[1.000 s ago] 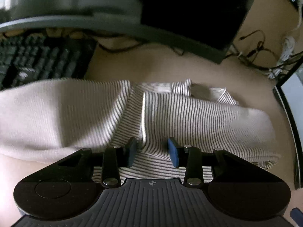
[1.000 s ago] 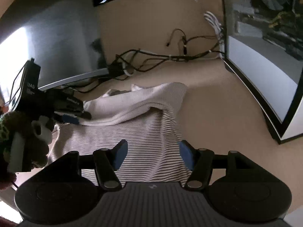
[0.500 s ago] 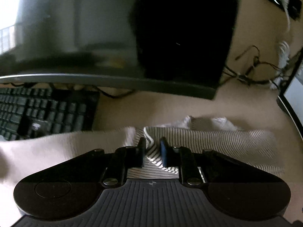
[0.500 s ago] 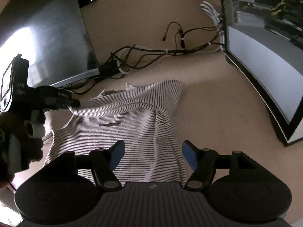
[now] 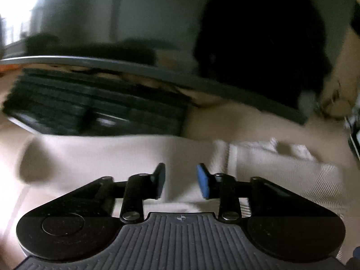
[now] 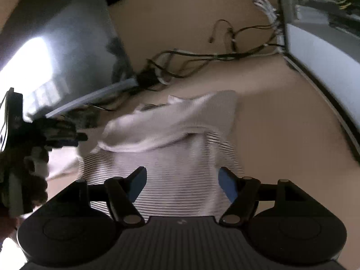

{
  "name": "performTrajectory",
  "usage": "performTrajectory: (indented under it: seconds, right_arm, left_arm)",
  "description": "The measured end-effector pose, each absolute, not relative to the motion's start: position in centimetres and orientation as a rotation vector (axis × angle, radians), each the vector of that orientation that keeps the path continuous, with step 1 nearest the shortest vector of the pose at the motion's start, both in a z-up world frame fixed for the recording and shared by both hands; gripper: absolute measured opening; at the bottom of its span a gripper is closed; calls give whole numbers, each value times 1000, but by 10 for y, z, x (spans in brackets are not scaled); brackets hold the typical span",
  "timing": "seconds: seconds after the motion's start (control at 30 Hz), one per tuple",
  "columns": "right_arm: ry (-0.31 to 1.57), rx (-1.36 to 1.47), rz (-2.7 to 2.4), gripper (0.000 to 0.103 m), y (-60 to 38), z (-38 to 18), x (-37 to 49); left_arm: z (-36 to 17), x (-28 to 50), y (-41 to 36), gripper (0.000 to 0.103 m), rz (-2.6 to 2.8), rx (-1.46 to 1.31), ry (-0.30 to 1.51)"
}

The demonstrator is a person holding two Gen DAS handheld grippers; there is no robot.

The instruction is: Fold clothes

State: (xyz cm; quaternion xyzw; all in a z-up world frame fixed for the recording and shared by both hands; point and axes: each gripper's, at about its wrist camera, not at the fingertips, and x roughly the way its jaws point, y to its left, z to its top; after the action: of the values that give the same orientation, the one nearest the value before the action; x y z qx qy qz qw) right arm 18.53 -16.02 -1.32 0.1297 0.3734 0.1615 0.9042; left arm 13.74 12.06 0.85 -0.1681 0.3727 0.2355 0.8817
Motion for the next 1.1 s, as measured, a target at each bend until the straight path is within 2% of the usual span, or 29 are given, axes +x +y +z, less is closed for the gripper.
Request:
performTrajectory:
  seconds: [0.07,0.1,0.3,0.4,0.5,0.57,0.73,0.87,1.1]
  right_arm:
    - [754,314,401,81,-155,-9,184]
    - [746,339,442,83,-152,-7,182]
    - [691,422,693,87,-128,9,166]
    - [649,408,747,95,-115,15,154]
    - [628,412,769,96,-106,16,147]
    - [636,440,761,96,-104,15,147]
    - [651,452,722,96,-98,18,130]
    - [708,432,640,96,-95,17,106]
    - [748,457,529,96,-105,19,91]
  left_arm:
    - [20,107,145,52,541,-377,729]
    - [24,94,159,53,579,-390,710]
    - [14,29,238,54,848,-499,707]
    - [1,13,260,51,908,-566,721]
    - [-6,20,262,50,912,-515,771]
    - [-13,31,261,44,913,-434,813]
    - [-30,48,266,45,841,-386,825]
    - [-41,53,272,52,810,-385,830]
    - [-42,54,262,45,750,-402,814]
